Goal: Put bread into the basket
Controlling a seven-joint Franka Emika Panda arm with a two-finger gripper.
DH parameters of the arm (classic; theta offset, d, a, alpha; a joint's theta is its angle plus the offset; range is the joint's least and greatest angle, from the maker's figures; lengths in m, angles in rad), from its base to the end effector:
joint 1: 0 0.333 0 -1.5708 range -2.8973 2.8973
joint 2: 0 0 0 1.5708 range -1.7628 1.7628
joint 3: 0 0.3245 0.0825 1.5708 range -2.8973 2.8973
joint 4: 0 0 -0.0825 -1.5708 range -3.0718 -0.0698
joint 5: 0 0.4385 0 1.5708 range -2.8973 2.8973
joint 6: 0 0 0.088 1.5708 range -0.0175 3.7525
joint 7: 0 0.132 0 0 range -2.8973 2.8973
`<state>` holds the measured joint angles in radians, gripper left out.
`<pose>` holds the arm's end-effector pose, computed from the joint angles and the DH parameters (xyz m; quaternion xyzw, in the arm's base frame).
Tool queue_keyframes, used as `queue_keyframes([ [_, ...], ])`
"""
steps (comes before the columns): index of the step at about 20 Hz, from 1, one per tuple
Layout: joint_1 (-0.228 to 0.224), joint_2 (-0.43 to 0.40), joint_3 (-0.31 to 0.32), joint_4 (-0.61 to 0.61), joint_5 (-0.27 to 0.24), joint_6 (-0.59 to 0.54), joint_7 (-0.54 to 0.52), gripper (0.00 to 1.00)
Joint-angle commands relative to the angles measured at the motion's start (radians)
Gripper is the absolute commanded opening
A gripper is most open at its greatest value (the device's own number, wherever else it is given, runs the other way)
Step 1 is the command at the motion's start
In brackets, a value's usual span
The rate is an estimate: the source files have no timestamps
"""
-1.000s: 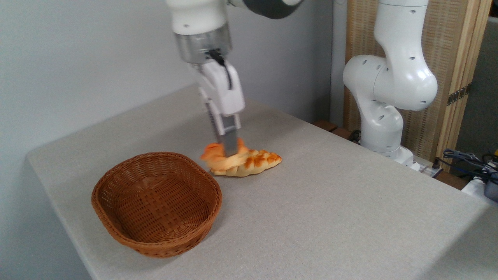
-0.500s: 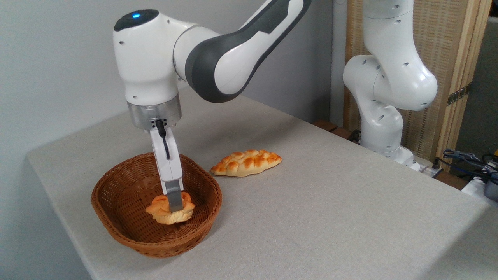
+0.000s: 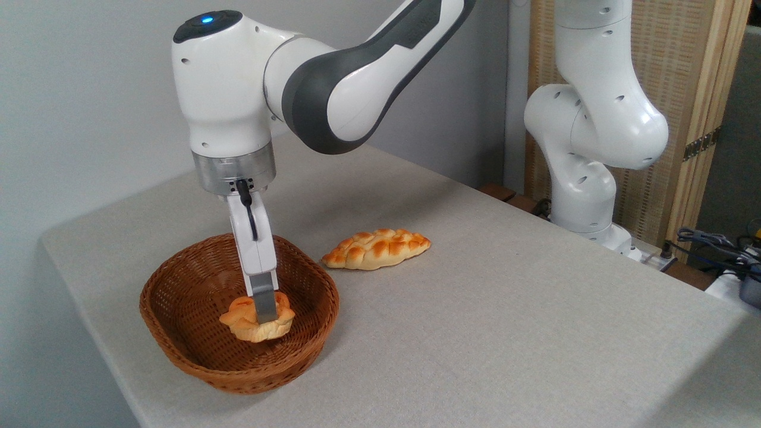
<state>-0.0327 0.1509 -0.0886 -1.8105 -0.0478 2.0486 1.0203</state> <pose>0.6613 -0.0824 0.4274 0.8461 -0.5304 0.0518 0.0065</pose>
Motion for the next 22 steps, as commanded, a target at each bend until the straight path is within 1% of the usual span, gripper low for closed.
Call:
queue_keyframes([
  [1,0.002,-0.01,0.001,0.007,-0.003,-0.018,0.023,1.0],
  [5,0.005,-0.017,0.001,0.011,-0.004,-0.019,0.012,1.0],
  [7,0.007,-0.036,0.003,0.016,-0.004,-0.044,0.006,1.0],
  [9,0.013,-0.082,0.012,0.017,-0.012,-0.091,-0.008,1.0],
  [11,0.017,-0.146,0.015,0.017,-0.014,-0.139,-0.048,1.0],
  [13,0.017,-0.206,0.029,0.022,-0.015,-0.207,-0.147,1.0],
  [14,0.017,-0.224,0.033,0.023,-0.02,-0.243,-0.179,1.0],
  [16,0.016,-0.238,0.032,0.048,-0.043,-0.309,-0.221,1.0],
  [17,0.017,-0.238,0.032,0.075,-0.043,-0.362,-0.242,1.0],
  [19,0.017,-0.238,0.035,0.114,-0.043,-0.439,-0.244,1.0],
  [22,0.017,-0.237,0.033,0.123,-0.029,-0.475,-0.255,1.0],
])
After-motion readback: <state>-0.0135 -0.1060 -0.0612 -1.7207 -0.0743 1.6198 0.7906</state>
